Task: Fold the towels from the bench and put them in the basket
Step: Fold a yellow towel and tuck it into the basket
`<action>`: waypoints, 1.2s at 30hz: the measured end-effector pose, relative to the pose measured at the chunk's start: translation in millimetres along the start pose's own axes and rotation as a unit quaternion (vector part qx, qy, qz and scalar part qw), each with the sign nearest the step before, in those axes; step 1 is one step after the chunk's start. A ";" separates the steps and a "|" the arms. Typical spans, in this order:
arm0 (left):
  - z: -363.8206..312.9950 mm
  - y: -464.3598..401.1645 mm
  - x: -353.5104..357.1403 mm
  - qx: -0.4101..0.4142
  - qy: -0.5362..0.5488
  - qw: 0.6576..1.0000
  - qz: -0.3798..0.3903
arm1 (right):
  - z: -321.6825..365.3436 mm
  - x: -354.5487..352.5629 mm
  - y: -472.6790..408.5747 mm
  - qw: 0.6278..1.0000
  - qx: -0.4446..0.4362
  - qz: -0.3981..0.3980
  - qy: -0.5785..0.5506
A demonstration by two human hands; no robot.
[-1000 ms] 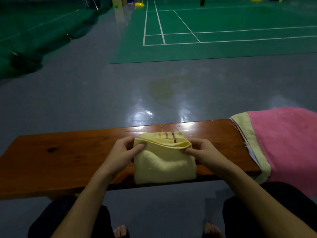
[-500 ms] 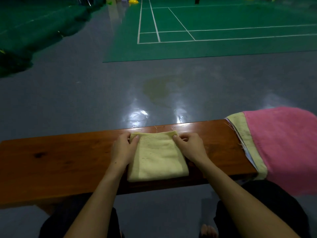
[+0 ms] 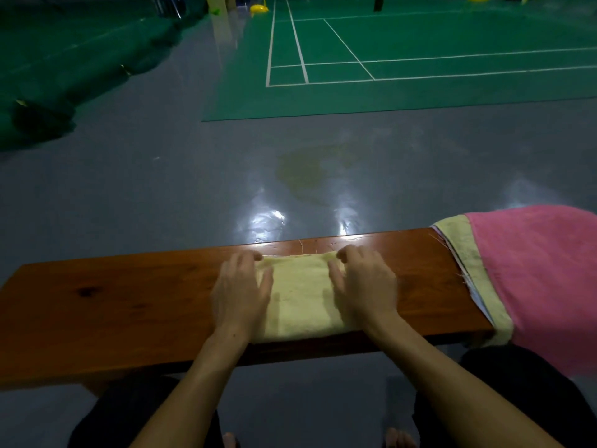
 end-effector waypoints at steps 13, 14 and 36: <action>-5.2 18.9 56.6 0.054 -0.167 0.958 0.225 | -0.5 46.2 23.7 0.952 -0.150 0.260 0.057; -3.9 18.7 55.0 0.050 -0.167 0.959 0.224 | -2.9 45.0 23.5 0.951 -0.139 0.267 0.063; 14.4 45.2 -3.3 0.197 -0.176 0.937 0.230 | -14.9 6.1 40.5 0.938 -0.242 0.248 0.019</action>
Point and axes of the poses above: each hand's wrist, its own y-axis away from the middle knuckle, its own x-axis out of the palm, z = x × y, the point moved 3 cm from there along -y, towards the middle knuckle, and after that the axes turned 13 degrees about z, right-handed, at the moved point
